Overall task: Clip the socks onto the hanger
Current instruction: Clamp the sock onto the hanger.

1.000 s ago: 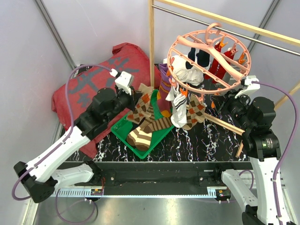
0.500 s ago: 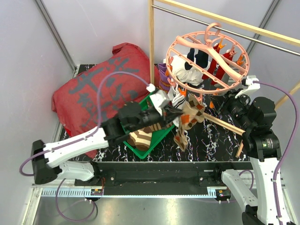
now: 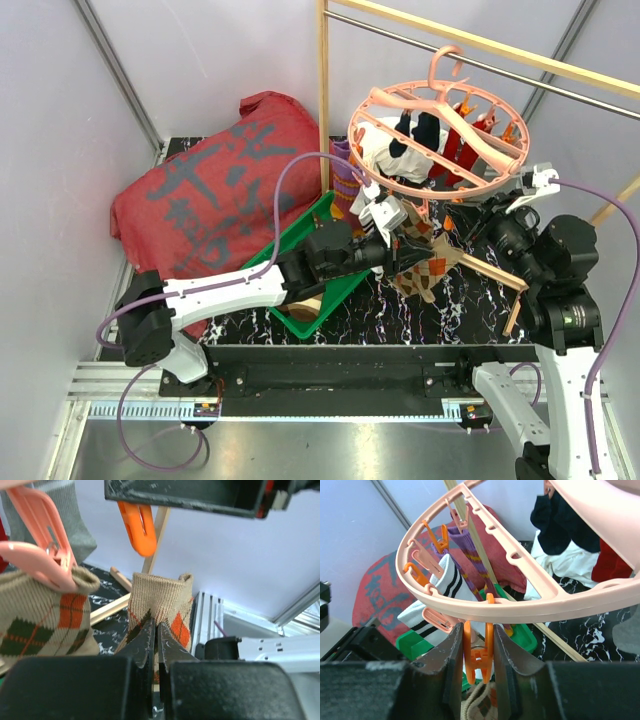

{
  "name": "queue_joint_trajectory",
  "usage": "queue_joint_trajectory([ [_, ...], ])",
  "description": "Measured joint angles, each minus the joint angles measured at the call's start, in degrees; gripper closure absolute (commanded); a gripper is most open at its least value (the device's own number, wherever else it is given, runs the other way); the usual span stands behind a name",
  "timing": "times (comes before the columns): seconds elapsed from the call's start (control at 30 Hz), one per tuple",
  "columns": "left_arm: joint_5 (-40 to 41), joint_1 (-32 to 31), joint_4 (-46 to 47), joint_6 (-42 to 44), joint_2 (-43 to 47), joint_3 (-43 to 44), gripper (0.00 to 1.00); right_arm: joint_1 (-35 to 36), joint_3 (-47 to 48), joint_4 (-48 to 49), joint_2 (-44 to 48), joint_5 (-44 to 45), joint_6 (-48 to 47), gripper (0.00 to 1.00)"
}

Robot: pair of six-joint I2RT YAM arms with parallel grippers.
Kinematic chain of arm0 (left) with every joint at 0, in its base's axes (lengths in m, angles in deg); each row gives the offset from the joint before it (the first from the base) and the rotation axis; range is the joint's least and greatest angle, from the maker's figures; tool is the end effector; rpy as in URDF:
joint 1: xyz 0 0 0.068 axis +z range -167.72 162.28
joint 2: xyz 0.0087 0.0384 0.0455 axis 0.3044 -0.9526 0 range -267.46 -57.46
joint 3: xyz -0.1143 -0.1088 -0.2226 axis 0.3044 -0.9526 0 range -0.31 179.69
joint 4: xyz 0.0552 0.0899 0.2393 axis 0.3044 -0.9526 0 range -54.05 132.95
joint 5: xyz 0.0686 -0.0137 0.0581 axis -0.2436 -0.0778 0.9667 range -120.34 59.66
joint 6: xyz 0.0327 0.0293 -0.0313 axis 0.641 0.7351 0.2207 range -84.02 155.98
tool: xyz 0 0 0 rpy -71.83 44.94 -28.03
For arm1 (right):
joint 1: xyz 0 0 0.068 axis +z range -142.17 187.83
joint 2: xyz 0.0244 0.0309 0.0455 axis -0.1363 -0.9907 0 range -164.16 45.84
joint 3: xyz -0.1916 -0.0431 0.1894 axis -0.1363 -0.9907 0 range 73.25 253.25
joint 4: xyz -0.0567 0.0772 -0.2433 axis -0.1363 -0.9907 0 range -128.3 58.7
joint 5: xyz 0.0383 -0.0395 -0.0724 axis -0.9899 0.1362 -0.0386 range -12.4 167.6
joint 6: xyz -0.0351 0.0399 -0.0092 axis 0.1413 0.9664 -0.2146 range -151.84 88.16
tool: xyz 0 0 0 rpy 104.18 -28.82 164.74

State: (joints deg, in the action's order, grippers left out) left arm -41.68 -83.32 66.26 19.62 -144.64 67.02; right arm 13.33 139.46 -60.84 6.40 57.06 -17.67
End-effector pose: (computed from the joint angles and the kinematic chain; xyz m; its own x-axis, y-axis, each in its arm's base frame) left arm 0.1450 -0.3367 0.3570 -0.2505 -0.1166 -0.9611 0.9415 0.2017 -0.2698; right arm 0.1133 0.0234 0.4399 -0.1540 0.2154 -0.9643 -0.4134 0.8724 0.2609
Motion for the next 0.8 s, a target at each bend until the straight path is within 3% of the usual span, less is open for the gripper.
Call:
queue_joint_trajectory([
  [0.8, -0.04, 2.71, 3.78, -6.58, -3.02, 3.34, 1.00, 0.00, -1.05, 1.88, 0.94, -1.42, 0.17, 1.00],
])
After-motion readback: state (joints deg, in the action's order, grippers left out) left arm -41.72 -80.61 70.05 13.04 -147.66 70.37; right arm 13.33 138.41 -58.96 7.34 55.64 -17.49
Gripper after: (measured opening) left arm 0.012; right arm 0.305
